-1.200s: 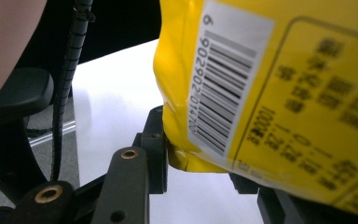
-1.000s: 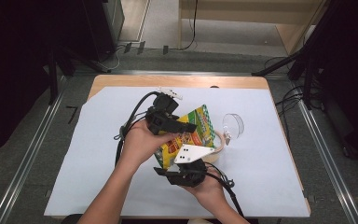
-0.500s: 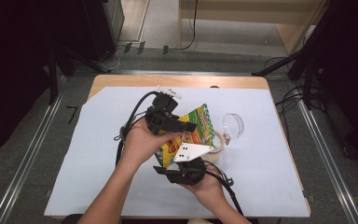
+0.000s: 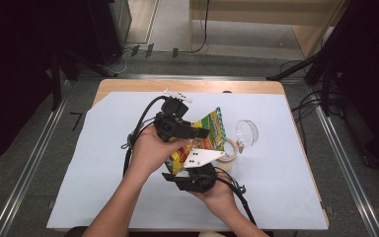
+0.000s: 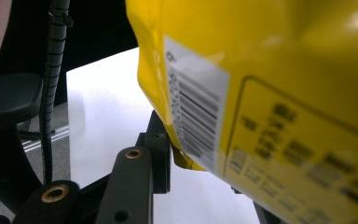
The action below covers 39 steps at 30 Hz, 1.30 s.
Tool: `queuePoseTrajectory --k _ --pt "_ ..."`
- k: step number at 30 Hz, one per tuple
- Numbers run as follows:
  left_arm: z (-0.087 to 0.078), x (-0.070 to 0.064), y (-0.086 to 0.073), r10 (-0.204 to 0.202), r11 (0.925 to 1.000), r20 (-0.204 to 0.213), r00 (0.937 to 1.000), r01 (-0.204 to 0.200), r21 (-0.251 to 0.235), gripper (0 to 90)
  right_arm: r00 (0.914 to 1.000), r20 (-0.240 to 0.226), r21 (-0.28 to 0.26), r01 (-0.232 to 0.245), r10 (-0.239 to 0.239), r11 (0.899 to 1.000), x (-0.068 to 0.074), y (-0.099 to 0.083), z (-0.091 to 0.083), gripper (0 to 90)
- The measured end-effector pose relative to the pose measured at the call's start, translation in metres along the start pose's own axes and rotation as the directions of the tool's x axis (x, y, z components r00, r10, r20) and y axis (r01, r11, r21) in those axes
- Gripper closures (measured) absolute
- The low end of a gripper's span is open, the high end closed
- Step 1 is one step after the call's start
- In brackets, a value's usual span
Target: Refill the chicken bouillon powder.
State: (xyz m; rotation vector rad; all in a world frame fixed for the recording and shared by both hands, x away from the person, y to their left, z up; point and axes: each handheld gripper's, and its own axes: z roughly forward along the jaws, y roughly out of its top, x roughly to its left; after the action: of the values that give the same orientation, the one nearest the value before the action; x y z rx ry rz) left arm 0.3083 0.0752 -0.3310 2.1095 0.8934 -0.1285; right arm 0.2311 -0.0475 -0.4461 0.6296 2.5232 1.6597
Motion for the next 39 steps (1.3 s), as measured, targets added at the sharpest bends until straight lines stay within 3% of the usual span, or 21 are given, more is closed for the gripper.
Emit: queuePoseTrajectory --k 6,20,31,39 --pt "0.001 0.002 0.002 -0.003 1.0000 0.001 1.0000 0.003 -0.006 72.6 0.9999 -0.008 -0.003 -0.009 0.009 1.000 0.000 0.001 -0.002 68.3" --pt "0.007 0.018 0.018 -0.054 0.9978 0.036 0.9979 0.052 0.042 74.2 0.9973 -0.031 -0.004 -0.066 0.066 0.998 -0.010 0.010 -0.002 68.1" --pt "0.007 0.014 0.014 -0.021 0.9997 0.032 0.9993 0.021 0.012 73.2 0.9991 -0.016 -0.001 -0.040 0.040 0.999 -0.010 0.006 -0.003 68.1" --pt "0.007 0.014 0.012 -0.027 0.9995 0.028 0.9992 0.026 0.015 74.4 0.9992 -0.017 0.002 -0.036 0.036 0.999 -0.009 0.004 -0.002 67.9"
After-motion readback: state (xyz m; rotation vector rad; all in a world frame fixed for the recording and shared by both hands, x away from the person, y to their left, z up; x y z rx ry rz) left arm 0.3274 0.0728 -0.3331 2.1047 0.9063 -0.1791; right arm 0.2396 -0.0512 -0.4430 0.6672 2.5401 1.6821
